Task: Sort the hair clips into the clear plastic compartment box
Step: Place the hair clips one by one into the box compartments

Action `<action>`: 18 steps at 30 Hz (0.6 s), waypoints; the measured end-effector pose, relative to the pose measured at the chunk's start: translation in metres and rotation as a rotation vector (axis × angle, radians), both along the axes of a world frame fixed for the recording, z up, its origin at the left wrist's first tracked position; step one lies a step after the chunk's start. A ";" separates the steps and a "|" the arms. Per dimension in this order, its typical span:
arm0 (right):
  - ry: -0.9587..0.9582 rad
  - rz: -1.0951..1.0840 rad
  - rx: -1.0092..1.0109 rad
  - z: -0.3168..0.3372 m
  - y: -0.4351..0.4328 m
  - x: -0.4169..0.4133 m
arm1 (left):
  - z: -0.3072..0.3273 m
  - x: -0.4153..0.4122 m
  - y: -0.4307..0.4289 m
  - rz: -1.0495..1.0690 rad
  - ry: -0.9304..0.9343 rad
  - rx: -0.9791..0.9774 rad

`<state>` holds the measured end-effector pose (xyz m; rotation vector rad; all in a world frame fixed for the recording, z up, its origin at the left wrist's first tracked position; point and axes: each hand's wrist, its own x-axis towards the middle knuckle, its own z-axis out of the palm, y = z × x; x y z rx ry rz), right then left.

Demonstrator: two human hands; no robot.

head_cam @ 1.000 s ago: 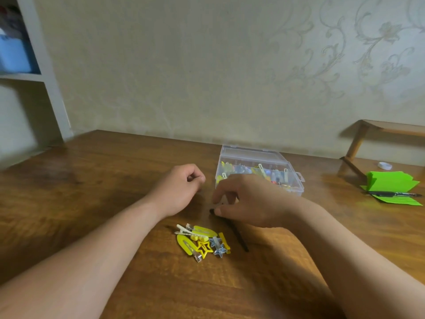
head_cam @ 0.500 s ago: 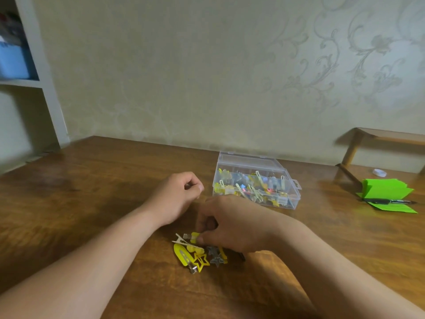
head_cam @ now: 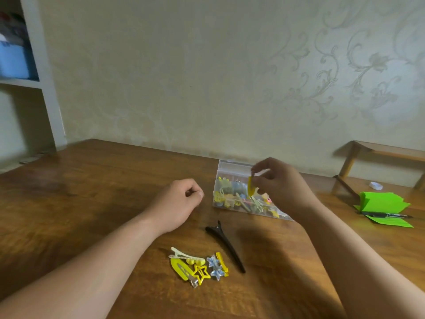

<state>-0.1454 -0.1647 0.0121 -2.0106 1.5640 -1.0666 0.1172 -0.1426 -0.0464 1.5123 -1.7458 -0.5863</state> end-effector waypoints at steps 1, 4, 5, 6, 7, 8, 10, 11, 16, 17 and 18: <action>-0.009 -0.022 0.016 -0.002 -0.006 -0.001 | 0.000 0.000 0.000 0.004 0.006 0.004; 0.057 -0.008 0.075 -0.007 -0.019 0.007 | 0.000 0.000 0.000 -0.003 0.019 0.009; 0.100 0.009 0.097 -0.007 -0.021 0.010 | 0.000 0.000 0.000 -0.005 0.021 0.007; 0.138 0.026 0.118 -0.007 -0.023 0.014 | 0.001 0.000 0.000 -0.005 0.023 0.005; 0.172 0.039 0.136 -0.006 -0.025 0.017 | 0.001 0.000 0.000 -0.004 0.024 0.005; 0.200 0.047 0.152 -0.005 -0.026 0.020 | 0.000 0.000 0.000 -0.004 0.023 0.006; 0.237 0.051 0.166 -0.003 -0.028 0.023 | 0.000 0.001 -0.001 -0.004 0.020 0.008; 0.253 0.046 0.160 -0.004 -0.029 0.024 | 0.000 0.001 -0.001 -0.005 0.020 0.008; 0.345 -0.001 0.104 -0.007 -0.029 0.029 | 0.000 0.000 -0.001 -0.007 0.006 0.001; 0.367 -0.011 0.092 -0.008 -0.027 0.030 | 0.000 0.000 -0.001 -0.006 0.004 0.002; 0.380 -0.019 0.079 -0.009 -0.026 0.030 | 0.000 0.000 -0.001 -0.007 0.004 0.002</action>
